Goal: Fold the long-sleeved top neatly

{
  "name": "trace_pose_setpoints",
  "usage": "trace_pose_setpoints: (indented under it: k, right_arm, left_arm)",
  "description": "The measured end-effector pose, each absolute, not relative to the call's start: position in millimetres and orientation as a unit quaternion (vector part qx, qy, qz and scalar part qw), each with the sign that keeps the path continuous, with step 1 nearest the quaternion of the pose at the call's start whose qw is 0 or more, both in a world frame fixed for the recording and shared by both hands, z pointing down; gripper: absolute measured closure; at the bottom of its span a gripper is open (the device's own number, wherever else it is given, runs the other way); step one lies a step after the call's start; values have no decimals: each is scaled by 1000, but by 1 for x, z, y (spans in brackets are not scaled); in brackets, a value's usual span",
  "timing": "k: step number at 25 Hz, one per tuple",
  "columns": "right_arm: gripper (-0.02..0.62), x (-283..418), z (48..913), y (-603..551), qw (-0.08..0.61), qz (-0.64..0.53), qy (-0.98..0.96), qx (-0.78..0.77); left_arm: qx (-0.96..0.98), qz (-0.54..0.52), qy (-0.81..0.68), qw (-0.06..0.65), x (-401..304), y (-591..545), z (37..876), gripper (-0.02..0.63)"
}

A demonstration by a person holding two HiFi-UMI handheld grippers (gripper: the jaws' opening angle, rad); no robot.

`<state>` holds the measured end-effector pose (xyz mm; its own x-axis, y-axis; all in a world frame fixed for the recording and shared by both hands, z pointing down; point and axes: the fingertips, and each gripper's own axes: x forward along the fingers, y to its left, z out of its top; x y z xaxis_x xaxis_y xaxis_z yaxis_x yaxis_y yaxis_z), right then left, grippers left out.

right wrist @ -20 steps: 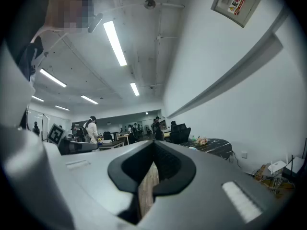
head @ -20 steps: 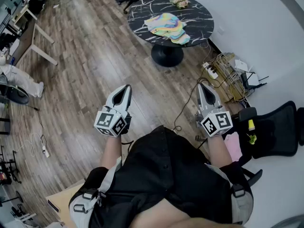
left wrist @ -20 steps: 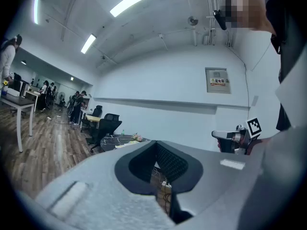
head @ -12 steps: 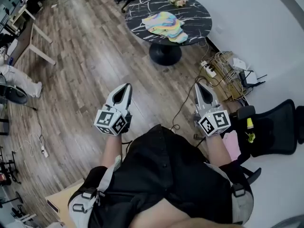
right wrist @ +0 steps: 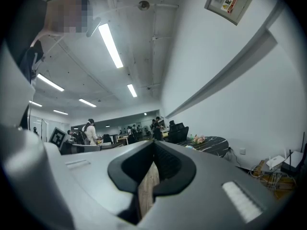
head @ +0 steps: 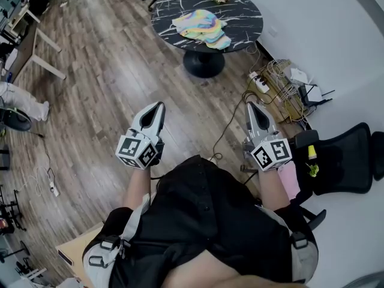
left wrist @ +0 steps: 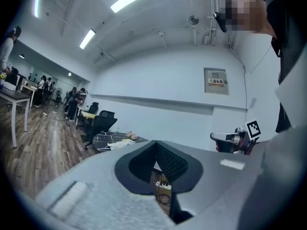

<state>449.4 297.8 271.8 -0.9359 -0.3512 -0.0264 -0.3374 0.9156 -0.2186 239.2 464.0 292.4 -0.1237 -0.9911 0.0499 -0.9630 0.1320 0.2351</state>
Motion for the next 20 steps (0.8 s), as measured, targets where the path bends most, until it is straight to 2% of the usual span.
trace_pose_setpoints:
  k: [2, 3, 4, 5, 9, 12, 16, 20]
  right_arm:
    - [588, 455, 268, 295, 38, -94, 979, -174]
    - [580, 457, 266, 294, 40, -82, 981, -172]
    - [531, 460, 264, 292, 41, -71, 982, -170]
    - [493, 463, 264, 289, 42, -63, 983, -170]
    - [426, 476, 261, 274, 48, -62, 983, -168]
    - [399, 492, 259, 262, 61, -70, 981, -170]
    - [356, 508, 260, 247, 71, -75, 980, -169]
    - [348, 517, 270, 237, 69, -88, 978, -173]
  left_arm:
    - [653, -74, -749, 90, 245, 458, 290, 581]
    - [651, -74, -751, 88, 247, 455, 289, 519]
    - [648, -73, -753, 86, 249, 451, 288, 464]
    - [644, -72, -757, 83, 250, 447, 287, 444]
    - [630, -70, -769, 78, 259, 433, 284, 369]
    - [628, -64, -772, 76, 274, 419, 283, 337]
    - [630, -57, -771, 75, 292, 400, 282, 327]
    - [636, -43, -766, 84, 304, 389, 287, 327]
